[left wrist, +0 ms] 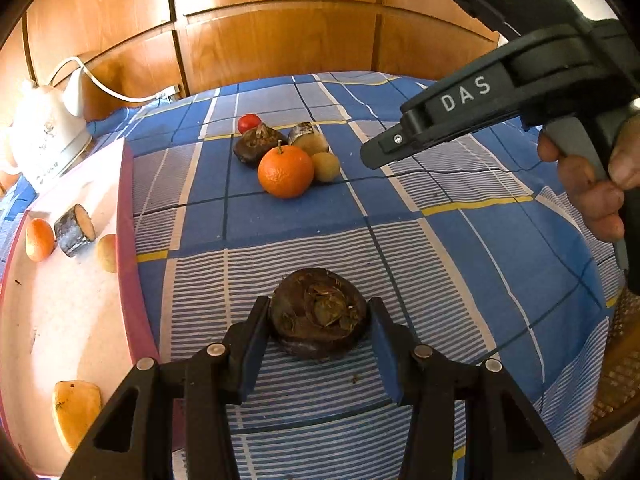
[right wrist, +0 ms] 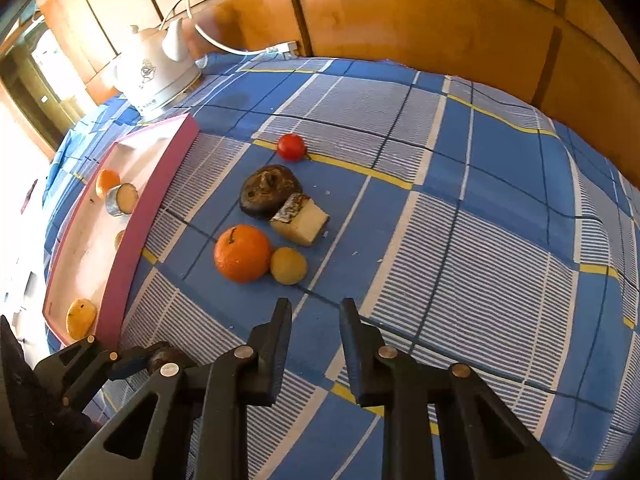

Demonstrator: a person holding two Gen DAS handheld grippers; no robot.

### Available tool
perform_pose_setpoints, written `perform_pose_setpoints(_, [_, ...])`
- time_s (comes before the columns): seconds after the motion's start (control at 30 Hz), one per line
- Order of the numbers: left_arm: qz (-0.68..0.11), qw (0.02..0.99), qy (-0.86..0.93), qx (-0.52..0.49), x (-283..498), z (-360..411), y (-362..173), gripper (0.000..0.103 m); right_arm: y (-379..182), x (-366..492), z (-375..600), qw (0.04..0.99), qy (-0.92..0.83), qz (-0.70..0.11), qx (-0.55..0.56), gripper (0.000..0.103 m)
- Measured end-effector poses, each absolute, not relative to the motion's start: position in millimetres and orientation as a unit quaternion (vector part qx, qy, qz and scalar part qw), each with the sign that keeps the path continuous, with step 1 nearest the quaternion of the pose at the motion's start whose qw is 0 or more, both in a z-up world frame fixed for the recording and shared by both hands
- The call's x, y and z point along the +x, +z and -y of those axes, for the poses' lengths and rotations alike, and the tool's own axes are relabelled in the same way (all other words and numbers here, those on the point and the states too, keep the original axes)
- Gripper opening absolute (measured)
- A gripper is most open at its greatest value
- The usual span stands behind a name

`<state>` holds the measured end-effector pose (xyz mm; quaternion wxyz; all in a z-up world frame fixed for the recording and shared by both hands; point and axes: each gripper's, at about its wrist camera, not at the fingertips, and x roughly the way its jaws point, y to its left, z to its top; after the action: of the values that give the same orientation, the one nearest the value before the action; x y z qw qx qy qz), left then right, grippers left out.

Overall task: Organize fruits
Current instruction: 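Grasp the red cherry tomato with the right tool while the left tool holds the brown fruit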

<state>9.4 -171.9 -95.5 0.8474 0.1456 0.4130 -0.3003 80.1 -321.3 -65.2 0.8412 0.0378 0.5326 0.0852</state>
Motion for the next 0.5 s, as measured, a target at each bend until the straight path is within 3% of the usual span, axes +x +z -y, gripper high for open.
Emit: perform_pose_setpoints(0.5, [-0.402,0.851,-0.304,0.148,6,171,-95,0.049,-54,96,330,0.847,0.094,-0.515,0.092,0.025])
